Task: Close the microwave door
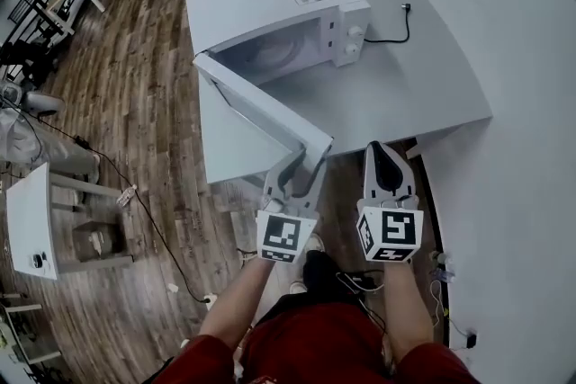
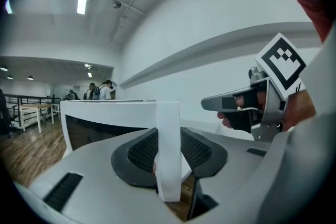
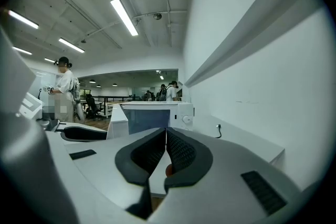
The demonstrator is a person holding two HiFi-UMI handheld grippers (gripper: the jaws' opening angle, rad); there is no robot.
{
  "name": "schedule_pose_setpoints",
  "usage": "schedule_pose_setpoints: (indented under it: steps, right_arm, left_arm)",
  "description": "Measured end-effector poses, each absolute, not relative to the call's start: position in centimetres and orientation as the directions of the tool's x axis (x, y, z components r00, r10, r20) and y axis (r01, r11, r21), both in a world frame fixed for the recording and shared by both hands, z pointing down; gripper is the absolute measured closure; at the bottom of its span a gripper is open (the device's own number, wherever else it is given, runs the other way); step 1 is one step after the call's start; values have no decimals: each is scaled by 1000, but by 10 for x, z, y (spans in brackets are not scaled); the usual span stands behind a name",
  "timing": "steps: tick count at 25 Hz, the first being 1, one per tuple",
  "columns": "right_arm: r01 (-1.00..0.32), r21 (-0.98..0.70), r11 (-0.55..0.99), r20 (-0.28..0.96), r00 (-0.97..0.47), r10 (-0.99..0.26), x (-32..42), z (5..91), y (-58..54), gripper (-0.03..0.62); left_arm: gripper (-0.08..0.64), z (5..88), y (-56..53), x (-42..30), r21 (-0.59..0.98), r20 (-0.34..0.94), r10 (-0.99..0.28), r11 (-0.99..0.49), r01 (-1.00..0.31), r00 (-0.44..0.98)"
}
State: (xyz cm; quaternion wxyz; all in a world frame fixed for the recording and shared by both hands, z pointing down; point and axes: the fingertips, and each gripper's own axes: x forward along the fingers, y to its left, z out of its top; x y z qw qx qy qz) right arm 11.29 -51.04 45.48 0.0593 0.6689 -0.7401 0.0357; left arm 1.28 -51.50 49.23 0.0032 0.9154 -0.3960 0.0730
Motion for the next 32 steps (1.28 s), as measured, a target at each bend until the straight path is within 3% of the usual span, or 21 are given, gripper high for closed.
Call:
schedule_pose_setpoints:
  steps: [17, 32]
  right_arm:
    - [-992, 100, 72, 96, -63, -993, 177, 449, -557, 565]
    - [-974, 107, 200, 98, -190, -977, 216, 457, -659, 565]
  left_arm:
    - [413, 489, -581, 74, -20, 64, -824, -565, -825, 563]
    - [413, 485, -665, 117, -15, 13, -920, -391, -920, 391]
